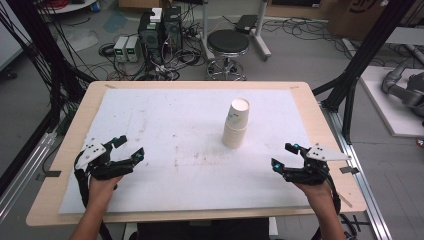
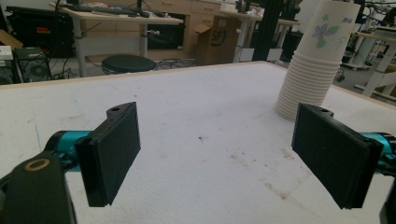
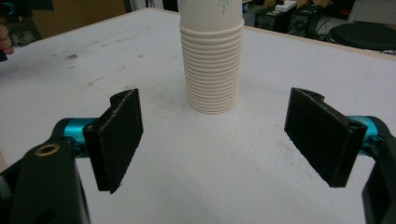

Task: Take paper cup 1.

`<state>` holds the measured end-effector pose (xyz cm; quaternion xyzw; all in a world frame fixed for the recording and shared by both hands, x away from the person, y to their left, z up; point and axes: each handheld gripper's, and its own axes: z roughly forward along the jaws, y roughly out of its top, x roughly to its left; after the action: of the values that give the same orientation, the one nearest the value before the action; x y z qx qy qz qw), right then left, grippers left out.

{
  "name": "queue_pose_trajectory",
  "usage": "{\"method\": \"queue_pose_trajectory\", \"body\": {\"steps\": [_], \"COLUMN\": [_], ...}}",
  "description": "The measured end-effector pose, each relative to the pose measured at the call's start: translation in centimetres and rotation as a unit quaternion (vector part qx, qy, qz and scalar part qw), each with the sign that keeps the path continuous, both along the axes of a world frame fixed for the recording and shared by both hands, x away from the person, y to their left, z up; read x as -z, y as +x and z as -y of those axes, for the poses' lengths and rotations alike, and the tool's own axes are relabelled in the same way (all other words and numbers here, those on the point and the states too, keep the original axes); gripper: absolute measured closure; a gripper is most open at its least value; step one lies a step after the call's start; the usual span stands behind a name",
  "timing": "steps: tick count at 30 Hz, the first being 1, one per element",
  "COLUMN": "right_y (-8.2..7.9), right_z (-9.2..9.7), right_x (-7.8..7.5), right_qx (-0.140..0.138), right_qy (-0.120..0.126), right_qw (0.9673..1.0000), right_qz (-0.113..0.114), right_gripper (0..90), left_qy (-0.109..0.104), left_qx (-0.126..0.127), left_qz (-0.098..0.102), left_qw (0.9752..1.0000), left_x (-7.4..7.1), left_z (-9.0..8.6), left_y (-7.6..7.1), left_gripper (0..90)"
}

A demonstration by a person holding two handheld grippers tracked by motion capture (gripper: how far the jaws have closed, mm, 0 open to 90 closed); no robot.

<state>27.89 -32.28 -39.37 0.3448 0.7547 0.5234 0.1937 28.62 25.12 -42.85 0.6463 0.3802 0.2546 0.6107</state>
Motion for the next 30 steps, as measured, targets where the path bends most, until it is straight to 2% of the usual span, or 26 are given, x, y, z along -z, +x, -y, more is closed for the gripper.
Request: {"method": "queue_pose_trajectory", "body": {"steps": [7, 17, 22, 30], "right_y": [1.0, 4.1, 6.0, 8.5], "right_z": [-0.7, -2.6, -4.1, -5.9], "right_x": [-2.0, -5.1, -6.5, -7.3], "right_qx": [-0.005, -0.018, -0.03, -0.038], "right_qy": [0.002, -0.007, -0.019, -0.038], "right_qw": [0.9999, 0.9997, 0.9994, 0.9986], "right_qz": [0.012, 0.016, 0.008, -0.003], "right_gripper": [20.0, 20.1, 20.1, 20.1], "left_qy": [0.0, -0.002, -0.003, -0.005], "left_qx": [-0.002, 0.001, 0.002, 0.003], "left_qz": [0.002, 0.0, 0.0, -0.001], "left_qw": [1.0, 1.0, 1.0, 1.0], "left_x": [0.1, 0.1, 0.1, 0.1], "left_z": [0.1, 0.1, 0.0, 0.1], "left_y": [0.0, 0.0, 0.1, 0.1], "left_gripper": [15.4, 15.4, 15.5, 15.5]}}
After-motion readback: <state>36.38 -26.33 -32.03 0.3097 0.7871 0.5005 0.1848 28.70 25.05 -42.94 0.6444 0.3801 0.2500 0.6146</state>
